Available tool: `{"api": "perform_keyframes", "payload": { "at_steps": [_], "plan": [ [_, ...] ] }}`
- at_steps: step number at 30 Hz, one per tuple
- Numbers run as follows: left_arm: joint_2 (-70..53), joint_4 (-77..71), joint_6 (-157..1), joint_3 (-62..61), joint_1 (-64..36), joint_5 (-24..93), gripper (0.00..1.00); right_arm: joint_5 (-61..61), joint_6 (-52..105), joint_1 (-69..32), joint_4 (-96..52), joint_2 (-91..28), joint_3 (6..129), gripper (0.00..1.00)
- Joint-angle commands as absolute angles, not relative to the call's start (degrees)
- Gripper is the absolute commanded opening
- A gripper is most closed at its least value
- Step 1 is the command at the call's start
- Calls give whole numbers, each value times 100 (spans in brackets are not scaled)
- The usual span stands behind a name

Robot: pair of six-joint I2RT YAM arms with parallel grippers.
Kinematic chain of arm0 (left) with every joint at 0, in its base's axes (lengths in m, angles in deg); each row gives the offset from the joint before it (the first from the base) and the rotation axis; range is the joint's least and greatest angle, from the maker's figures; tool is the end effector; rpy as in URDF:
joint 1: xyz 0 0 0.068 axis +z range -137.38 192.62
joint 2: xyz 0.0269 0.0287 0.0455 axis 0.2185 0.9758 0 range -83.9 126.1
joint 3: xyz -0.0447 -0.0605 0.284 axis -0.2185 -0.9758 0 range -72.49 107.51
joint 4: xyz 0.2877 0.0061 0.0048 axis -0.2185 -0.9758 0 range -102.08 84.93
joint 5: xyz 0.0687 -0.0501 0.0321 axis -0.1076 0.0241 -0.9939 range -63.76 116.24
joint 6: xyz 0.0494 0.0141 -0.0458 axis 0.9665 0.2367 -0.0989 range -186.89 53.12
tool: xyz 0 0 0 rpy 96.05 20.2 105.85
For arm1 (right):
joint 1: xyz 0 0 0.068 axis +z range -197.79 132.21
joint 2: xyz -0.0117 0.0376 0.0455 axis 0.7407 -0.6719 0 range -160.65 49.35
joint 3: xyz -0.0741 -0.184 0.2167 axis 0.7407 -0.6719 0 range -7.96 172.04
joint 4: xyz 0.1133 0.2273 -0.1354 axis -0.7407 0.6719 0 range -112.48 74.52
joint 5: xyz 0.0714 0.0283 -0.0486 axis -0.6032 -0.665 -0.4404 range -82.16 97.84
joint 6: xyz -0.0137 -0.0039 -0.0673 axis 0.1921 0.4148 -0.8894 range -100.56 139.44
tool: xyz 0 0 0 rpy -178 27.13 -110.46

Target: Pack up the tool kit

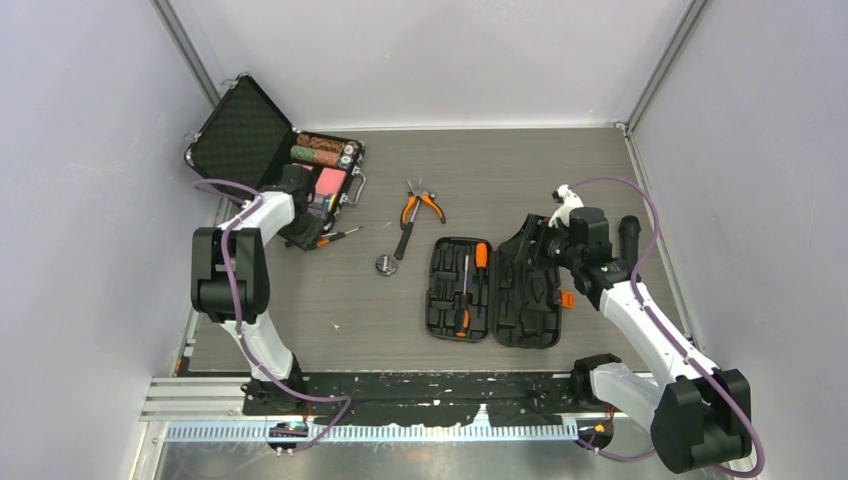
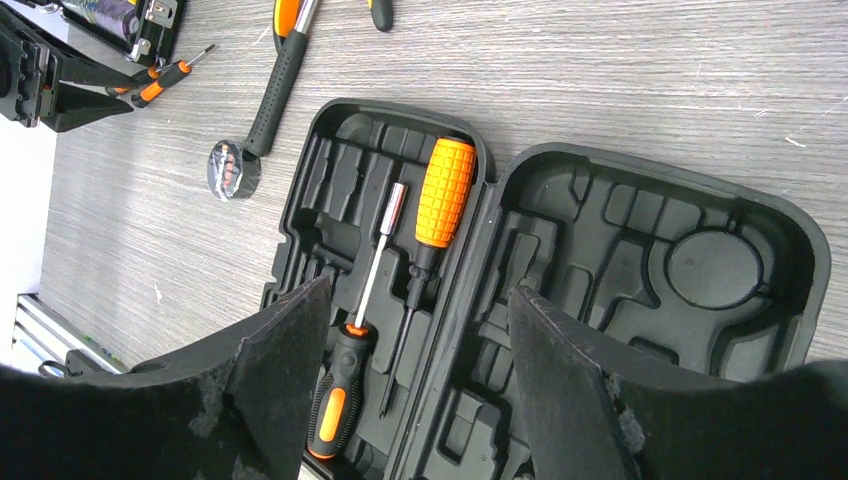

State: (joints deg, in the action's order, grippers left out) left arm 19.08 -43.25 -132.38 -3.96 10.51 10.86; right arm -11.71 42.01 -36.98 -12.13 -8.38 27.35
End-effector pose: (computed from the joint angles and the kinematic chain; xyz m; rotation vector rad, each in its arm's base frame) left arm 0.3814 0.0007 0.1651 -1.4882 2.3028 0.0746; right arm 0.2411 0.0650 0.2380 0.0194 2.1887 0.7011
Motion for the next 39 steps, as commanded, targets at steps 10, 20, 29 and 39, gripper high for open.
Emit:
{"api": "perform_keyframes", "payload": {
  "at_steps": [10, 20, 29, 39],
  "plan": [
    [1370, -3651, -12172, -1058, 1058, 2326, 19, -1244, 4126, -3704, -1378, -702, 2765, 70],
    [589, -3431, -10536, -1244, 919, 2071, 42, -1271, 4113, -3707, -1380, -598, 2738, 70],
    [1064, -3454, -7772, -395, 1146, 2891, 85, -1311, 4091, -3703, -1374, -653, 2754, 70],
    [1535, -2999, -6984, -112, 1969, 4764, 95, -1382, 4081, -3705, -1403, -644, 2742, 70]
  ]
}}
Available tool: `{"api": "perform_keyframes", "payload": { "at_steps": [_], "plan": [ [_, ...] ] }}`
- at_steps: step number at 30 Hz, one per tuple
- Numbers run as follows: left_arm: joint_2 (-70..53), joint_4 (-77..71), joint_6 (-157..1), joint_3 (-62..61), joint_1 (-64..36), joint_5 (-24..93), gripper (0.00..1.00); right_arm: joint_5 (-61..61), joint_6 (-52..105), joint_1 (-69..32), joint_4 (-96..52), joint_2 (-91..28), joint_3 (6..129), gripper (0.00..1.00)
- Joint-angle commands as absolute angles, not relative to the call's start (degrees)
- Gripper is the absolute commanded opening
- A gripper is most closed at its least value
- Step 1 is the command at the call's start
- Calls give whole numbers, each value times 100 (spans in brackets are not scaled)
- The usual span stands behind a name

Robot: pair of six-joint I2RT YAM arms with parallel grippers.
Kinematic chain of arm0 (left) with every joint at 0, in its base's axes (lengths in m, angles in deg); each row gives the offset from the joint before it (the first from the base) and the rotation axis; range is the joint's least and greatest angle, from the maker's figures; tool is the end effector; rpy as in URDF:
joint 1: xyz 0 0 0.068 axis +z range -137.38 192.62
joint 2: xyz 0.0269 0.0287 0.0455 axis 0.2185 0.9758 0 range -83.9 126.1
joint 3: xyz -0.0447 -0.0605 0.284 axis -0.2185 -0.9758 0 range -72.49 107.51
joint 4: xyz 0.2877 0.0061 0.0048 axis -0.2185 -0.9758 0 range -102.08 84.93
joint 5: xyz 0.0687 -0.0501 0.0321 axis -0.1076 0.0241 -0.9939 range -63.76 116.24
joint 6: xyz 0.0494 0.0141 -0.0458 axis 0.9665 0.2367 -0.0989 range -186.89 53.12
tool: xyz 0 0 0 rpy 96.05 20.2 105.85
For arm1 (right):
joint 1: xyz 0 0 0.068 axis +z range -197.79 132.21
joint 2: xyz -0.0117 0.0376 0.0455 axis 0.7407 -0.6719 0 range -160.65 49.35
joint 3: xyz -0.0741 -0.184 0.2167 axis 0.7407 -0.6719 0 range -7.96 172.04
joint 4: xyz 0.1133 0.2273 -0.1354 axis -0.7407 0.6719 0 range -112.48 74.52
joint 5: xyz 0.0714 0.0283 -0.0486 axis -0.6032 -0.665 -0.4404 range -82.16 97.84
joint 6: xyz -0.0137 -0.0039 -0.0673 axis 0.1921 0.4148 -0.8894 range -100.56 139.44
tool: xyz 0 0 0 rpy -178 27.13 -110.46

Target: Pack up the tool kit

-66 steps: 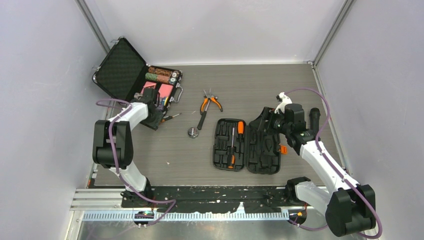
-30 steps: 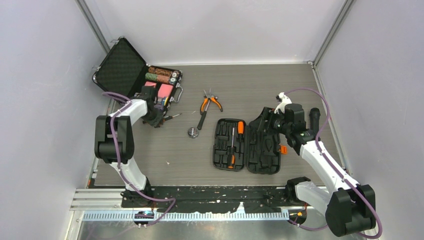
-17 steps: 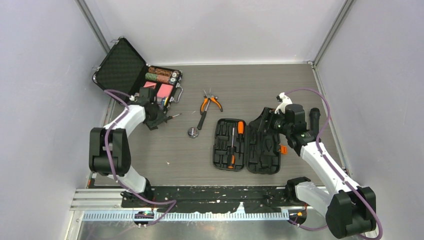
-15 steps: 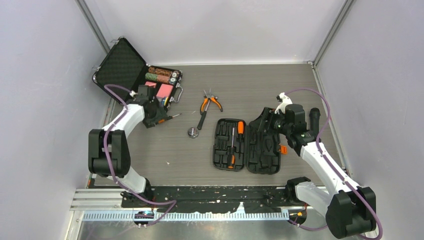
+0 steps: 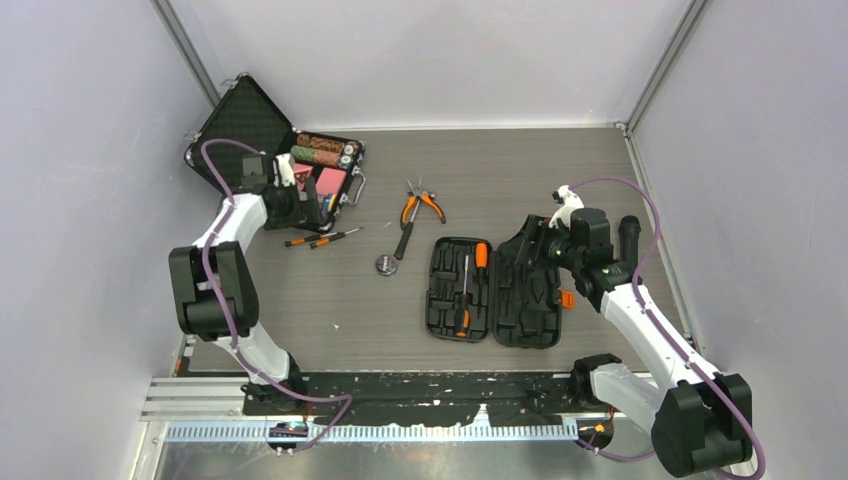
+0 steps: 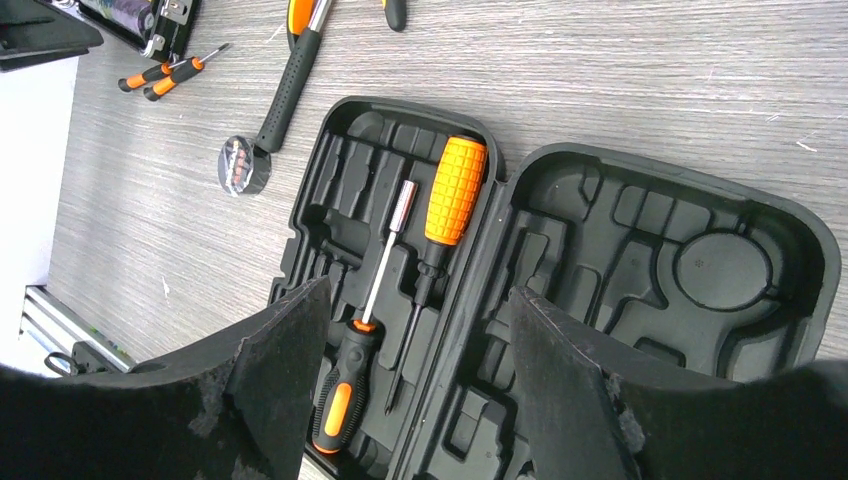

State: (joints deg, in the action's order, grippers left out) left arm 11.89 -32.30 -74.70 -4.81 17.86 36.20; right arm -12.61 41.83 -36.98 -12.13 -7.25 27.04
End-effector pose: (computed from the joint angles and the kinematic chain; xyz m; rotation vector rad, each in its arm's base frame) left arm 0.3902 0.0261 0.2161 -0.2192 2.5221 -0.2382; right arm 0.2376 0.0652 0.2406 0.0027 2.1744 0.7170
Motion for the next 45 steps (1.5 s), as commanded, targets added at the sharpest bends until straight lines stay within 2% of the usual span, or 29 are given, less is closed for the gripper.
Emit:
{"api": "perform_keyframes", "payload": {
  "at_steps": [1, 14, 23, 30, 39, 45],
  "plan": [
    [1632, -3076, -6968, -38, 1981, 4860, 96, -1385, 4085, -3711, -1404, -641, 2739, 70],
    [2299, -2974, -7497, -75, 2366, 5633, 96, -1448, 4071, -3714, -1423, -637, 2771, 70],
    [2378, -3478, -7499, -62, 2346, 6039, 90, -1465, 4072, -3712, -1448, -585, 2754, 70],
    [2029, -3776, -7772, -379, 2228, 5908, 82, -1522, 4116, -3711, -1488, -573, 2742, 70],
    [1625, -3941, -8188, -882, 1665, 5476, 80, -1593, 4166, -3712, -1531, -507, 2729, 70],
    [1436, -3981, -8374, -1143, 1031, 4735, 80, -1615, 4188, -3714, -1553, -480, 2712, 70]
  ]
}}
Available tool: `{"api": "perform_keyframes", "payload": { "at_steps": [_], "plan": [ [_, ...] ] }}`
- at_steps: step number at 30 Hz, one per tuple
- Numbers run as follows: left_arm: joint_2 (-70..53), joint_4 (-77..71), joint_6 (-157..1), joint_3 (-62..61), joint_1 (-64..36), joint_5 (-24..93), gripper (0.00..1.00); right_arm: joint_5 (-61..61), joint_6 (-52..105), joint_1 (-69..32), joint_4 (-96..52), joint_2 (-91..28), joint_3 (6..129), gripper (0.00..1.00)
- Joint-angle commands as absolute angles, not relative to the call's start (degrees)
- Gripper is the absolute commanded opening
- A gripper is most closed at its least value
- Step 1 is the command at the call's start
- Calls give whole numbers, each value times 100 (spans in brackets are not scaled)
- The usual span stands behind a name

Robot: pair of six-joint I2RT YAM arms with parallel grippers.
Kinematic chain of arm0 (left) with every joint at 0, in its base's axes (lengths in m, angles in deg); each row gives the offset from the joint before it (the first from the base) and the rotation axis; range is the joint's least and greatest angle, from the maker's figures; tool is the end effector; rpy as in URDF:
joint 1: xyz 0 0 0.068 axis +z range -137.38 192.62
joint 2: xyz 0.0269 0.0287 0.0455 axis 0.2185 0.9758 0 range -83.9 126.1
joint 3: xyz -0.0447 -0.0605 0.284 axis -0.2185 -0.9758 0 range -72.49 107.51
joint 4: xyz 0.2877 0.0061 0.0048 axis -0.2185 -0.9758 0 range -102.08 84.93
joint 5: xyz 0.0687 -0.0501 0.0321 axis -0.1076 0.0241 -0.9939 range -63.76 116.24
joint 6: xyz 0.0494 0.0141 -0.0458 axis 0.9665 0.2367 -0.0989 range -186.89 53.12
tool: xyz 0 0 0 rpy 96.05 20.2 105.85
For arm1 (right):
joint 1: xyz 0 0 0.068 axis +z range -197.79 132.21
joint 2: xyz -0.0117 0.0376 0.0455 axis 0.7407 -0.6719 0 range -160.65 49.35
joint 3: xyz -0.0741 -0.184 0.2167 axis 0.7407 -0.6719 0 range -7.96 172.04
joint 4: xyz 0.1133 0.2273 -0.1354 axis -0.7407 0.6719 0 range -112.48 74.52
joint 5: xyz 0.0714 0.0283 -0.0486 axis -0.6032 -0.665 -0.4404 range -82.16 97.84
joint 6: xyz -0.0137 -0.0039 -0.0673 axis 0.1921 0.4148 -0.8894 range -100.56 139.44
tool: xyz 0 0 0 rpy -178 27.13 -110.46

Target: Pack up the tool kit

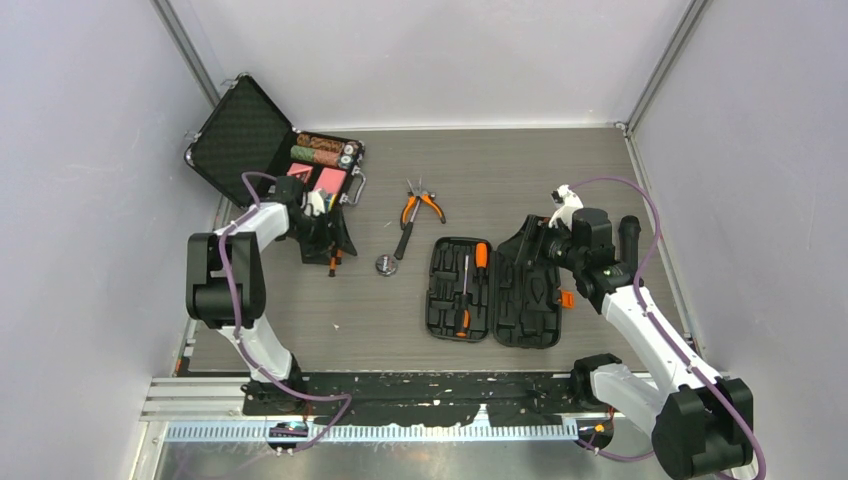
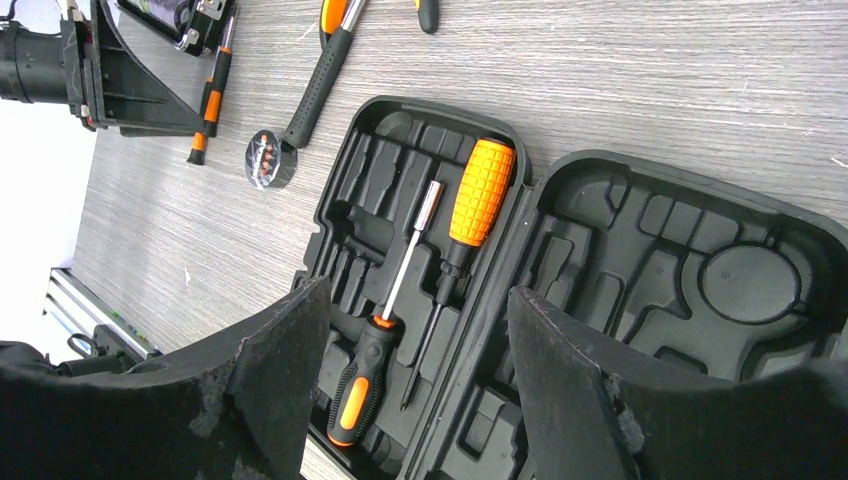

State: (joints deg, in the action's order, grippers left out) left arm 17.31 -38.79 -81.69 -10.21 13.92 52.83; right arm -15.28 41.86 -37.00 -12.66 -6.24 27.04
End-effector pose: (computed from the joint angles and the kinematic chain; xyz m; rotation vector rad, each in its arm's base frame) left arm 0.3628 -0.0167 0.1508 -0.2935 2.7990 -0.7104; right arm 0.2347 0.0670 0.2460 -0.0326 2.1485 0.7676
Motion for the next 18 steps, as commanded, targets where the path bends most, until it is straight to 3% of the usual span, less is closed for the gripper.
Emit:
{"api": "perform_keyframes", "payload": {
  "at_steps": [1, 5, 11, 18],
  "plan": [
    [1383, -3973, -8424, -1172, 955, 4652, 80, -1620, 4191, -3711, -1549, -479, 2711, 70],
    [1230, -4062, -8653, -1162, 624, 4149, 77, -1633, 4194, -3715, -1555, -475, 2702, 70],
    [1420, -4494, -9068, -738, 188, 2411, 71, -1609, 4212, -3717, -1554, -471, 2690, 70],
    [1942, -4706, -9350, -18, 43, 1885, 63, -1613, 4236, -3715, -1554, -475, 2697, 70]
  ]
}}
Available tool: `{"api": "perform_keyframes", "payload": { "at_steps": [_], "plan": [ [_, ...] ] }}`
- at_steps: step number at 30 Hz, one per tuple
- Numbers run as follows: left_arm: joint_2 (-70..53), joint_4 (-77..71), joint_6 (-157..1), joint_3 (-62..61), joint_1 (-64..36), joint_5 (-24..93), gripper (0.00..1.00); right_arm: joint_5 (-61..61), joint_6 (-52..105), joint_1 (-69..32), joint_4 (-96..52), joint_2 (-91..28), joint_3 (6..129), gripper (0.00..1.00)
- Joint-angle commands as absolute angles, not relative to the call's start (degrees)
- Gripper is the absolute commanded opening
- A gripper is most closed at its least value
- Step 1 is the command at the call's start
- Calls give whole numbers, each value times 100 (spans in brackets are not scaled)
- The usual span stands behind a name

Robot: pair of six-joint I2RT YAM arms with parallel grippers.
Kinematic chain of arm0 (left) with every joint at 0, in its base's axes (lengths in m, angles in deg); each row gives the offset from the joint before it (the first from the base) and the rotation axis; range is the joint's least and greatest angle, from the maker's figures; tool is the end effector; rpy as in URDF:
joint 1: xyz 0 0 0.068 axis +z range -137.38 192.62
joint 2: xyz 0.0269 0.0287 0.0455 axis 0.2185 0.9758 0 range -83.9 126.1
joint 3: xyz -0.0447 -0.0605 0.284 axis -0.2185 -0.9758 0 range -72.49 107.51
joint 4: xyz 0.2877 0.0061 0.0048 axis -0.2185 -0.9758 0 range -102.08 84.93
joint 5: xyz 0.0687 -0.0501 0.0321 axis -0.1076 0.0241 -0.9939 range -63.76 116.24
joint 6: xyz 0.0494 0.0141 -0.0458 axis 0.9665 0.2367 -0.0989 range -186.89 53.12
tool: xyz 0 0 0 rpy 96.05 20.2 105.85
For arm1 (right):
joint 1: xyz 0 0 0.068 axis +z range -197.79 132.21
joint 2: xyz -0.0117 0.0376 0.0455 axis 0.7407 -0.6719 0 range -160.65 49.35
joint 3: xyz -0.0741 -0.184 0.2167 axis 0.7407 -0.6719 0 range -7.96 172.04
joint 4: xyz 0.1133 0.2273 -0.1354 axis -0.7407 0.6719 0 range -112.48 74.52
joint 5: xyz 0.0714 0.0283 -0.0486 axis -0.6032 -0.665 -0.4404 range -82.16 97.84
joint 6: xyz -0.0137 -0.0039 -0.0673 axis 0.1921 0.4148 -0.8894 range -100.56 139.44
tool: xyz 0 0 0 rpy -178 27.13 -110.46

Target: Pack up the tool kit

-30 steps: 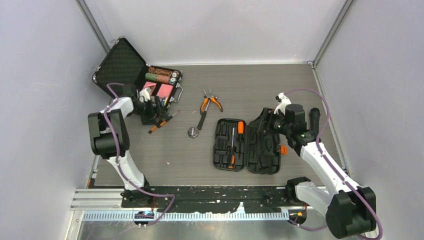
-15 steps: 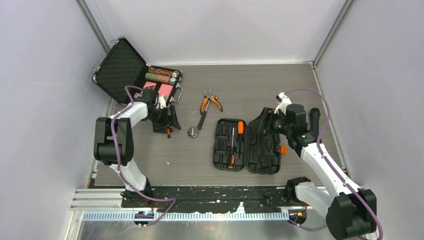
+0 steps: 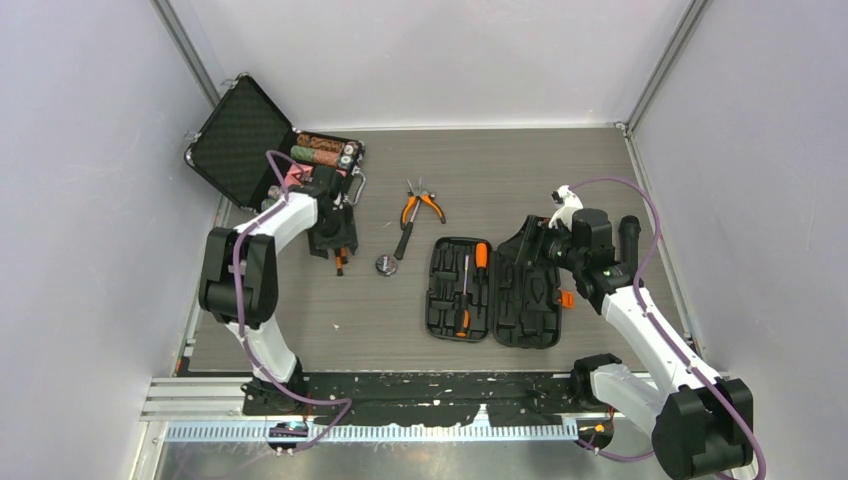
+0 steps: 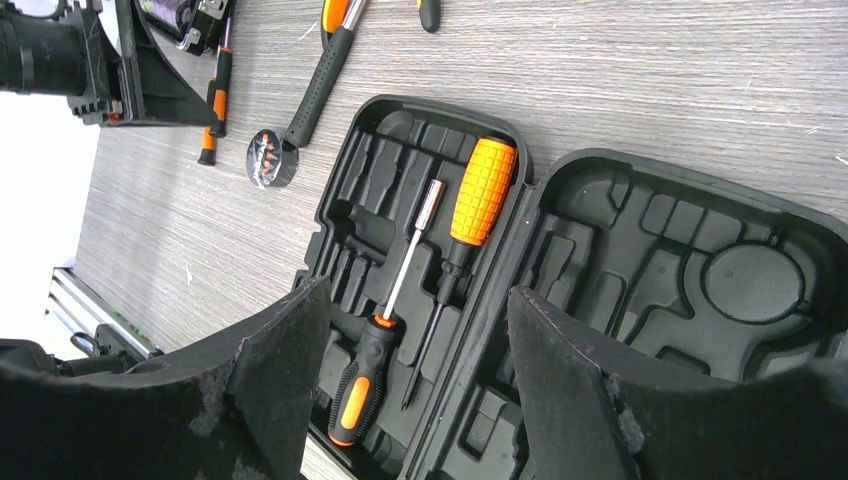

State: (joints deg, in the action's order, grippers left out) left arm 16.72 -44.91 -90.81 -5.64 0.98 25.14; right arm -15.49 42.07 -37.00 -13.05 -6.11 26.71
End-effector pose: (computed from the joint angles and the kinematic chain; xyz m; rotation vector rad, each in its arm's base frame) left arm 0.3620 -0.0735 0.1681 -0.3100 2.8446 -0.0997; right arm 0.2342 0.0671 0.2451 -0.0319 2.1458 0.7736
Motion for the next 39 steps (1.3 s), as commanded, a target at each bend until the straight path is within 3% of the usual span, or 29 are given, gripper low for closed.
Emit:
{"api": "perform_keyframes", "payload": {
  "at_steps": [1, 8, 22, 28, 39],
  "plan": [
    [2052, -4819, -9349, 153, 22, 1866, 61, -1608, 4242, -3715, -1554, -472, 2700, 70],
    [2513, -5489, -9339, 805, -52, 2156, 50, -1609, 4271, -3715, -1552, -438, 2706, 70],
    [2598, -4441, -9690, -171, -195, 3318, 50, -1639, 4311, -3714, -1554, -273, 2592, 70],
    [2466, -4280, -9736, -349, -425, 3095, 38, -1642, 4318, -3710, -1555, -286, 2576, 70],
    [2892, -4947, -10297, 476, -426, 1967, 42, -1676, 4358, -3715, -1569, -287, 2558, 70]
  ]
}}
